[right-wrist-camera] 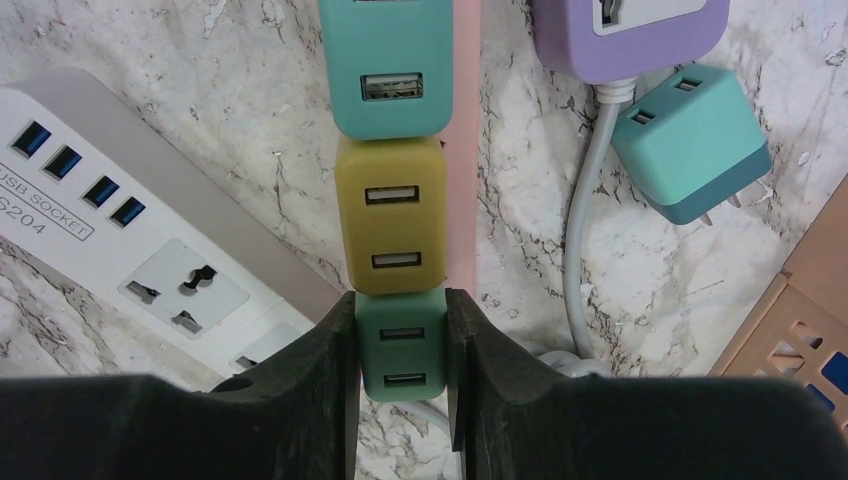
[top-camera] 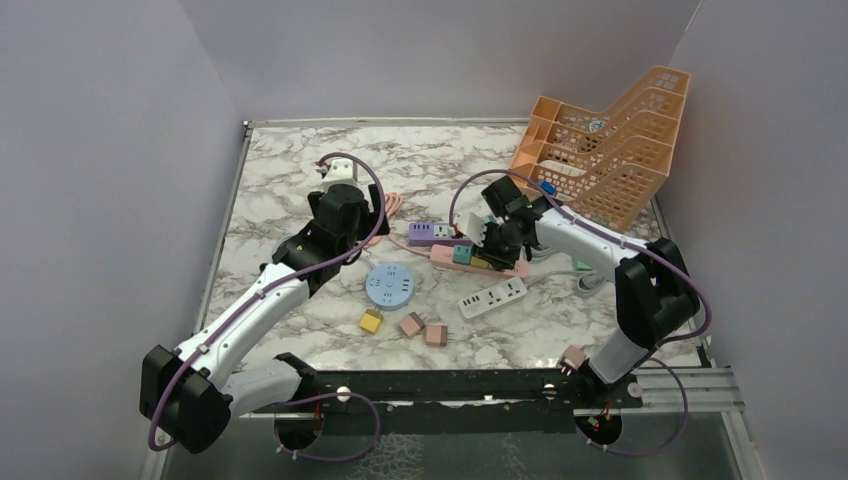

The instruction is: Insert the plug

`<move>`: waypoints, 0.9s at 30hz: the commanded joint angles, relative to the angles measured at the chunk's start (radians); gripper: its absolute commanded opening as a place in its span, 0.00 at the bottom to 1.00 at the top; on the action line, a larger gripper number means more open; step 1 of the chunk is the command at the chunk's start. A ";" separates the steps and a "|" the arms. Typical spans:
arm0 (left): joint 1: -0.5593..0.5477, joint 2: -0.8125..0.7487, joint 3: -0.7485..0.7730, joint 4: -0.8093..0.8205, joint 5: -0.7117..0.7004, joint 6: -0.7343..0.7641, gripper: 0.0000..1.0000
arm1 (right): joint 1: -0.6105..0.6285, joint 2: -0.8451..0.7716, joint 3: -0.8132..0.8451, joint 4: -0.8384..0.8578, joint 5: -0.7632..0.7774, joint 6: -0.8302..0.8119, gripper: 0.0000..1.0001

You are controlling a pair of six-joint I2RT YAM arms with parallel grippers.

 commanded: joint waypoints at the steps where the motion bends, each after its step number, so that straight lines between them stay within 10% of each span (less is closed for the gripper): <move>1: 0.004 -0.027 -0.017 0.028 -0.005 0.023 0.90 | -0.020 0.120 -0.123 0.043 -0.036 -0.017 0.01; 6: 0.000 -0.030 -0.019 0.050 0.015 0.052 0.90 | -0.026 0.137 -0.090 0.072 -0.006 0.069 0.04; 15: -0.006 -0.023 -0.024 0.142 0.231 0.117 0.91 | -0.041 -0.230 0.016 0.026 -0.187 0.312 0.85; 27: -0.027 -0.017 -0.006 0.110 0.164 0.153 0.96 | -0.048 -0.518 -0.073 0.211 0.418 0.889 0.92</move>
